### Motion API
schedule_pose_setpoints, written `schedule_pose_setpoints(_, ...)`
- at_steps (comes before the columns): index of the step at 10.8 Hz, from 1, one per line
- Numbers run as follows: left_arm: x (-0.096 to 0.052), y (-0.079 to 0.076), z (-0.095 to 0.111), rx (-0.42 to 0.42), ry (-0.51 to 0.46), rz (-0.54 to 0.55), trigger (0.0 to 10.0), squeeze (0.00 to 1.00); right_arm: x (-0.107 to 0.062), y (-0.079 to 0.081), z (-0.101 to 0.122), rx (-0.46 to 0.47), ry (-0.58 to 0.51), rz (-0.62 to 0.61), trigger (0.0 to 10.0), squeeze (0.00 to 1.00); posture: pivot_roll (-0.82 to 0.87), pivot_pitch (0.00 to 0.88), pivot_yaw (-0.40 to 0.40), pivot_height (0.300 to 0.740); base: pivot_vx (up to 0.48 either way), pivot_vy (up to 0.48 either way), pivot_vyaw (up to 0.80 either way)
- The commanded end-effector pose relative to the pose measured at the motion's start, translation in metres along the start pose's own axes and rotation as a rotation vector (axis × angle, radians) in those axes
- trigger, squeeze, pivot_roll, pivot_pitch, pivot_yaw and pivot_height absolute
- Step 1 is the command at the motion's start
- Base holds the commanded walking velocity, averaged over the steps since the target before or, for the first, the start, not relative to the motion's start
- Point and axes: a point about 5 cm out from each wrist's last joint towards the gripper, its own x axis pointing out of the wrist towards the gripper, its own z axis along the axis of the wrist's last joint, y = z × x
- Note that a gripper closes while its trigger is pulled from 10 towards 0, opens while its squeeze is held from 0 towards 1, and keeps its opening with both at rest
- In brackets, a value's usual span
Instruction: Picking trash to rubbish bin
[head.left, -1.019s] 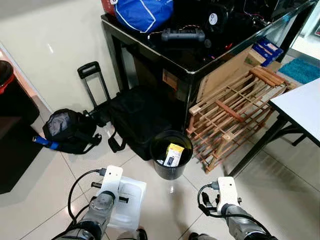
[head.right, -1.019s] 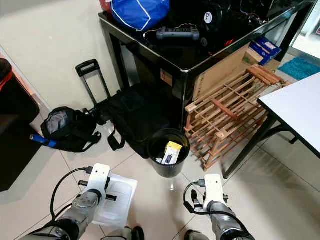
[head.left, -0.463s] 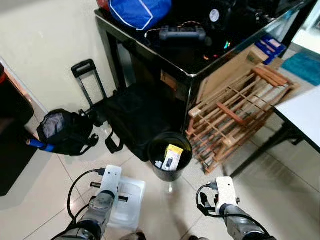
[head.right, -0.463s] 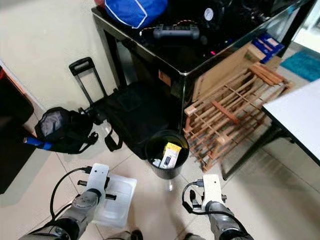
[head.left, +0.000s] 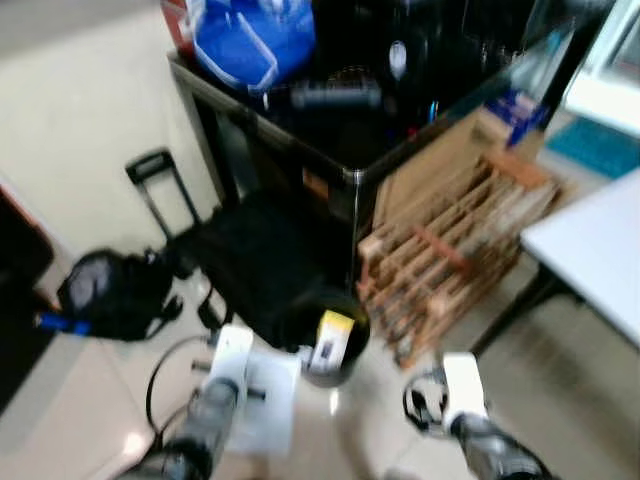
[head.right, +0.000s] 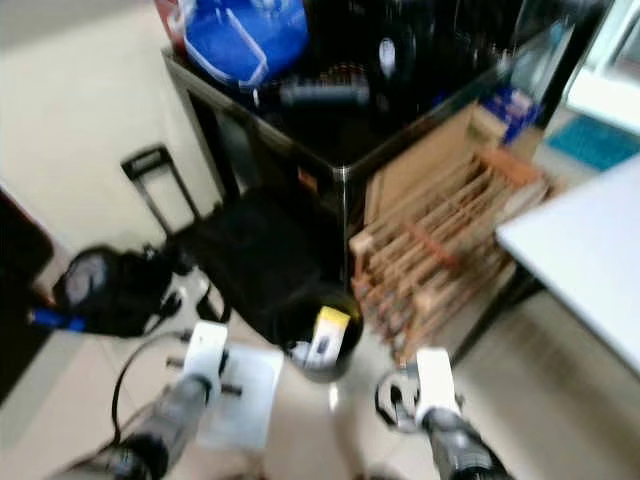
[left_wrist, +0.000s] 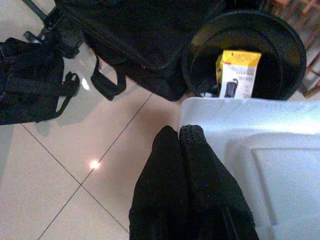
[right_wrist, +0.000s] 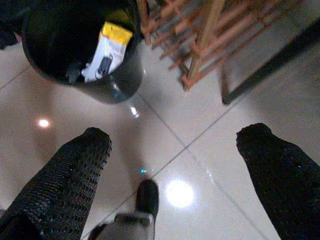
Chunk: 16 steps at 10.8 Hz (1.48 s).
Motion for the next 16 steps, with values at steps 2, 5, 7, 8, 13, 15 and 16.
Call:
schedule_pose_setpoints(2,-0.0019,0.0123,-0.0081,0.008,0.029,0.029,10.0,0.00,0.0015,0.0131,-0.0004,0.001,0.003,0.034,10.0,0.00,-0.01,0.131,0.050,0.740,0.401,0.000,0.00)
schedule_pose_setpoints(5,-0.0015,0.0124,-0.0069,0.011,0.027,0.029,10.0,0.00,0.0014,0.0136,-0.0009,0.002,0.002,0.037,10.0,0.00,-0.01,0.122,0.053,0.740,0.404,0.000,0.00)
schedule_pose_setpoints(7,-0.0015,0.0124,-0.0070,0.012,0.027,0.028,10.0,0.00,0.0013,0.0150,-0.0018,-0.001,0.005,0.043,10.0,0.00,-0.01,0.117,0.051,0.740,0.401,0.000,0.00)
schedule_pose_setpoints(8,-0.0015,0.0125,-0.0067,0.011,0.026,0.028,10.0,0.00,0.0014,0.0155,-0.0015,-0.001,0.005,0.044,10.0,0.00,-0.01,0.122,0.051,0.740,0.401,0.000,0.00)
schedule_pose_setpoints(13,-0.0014,0.0121,-0.0062,0.008,0.025,0.030,10.0,0.00,0.0013,0.0141,-0.0016,0.004,0.006,0.039,10.0,0.00,-0.01,0.144,0.047,0.740,0.404,0.000,0.00)
schedule_pose_setpoints(15,-0.0016,0.0130,-0.0067,0.006,0.023,0.034,10.0,0.00,0.0014,0.0142,-0.0015,0.005,0.006,0.041,10.0,0.00,-0.01,0.149,0.047,0.740,0.373,0.000,0.00)
schedule_pose_setpoints(16,-0.0013,0.0134,-0.0044,-0.009,0.008,0.030,10.0,0.00,0.0015,0.0145,-0.0010,0.006,0.004,0.042,10.0,0.00,-0.01,0.150,0.047,0.740,0.000,0.000,0.00)
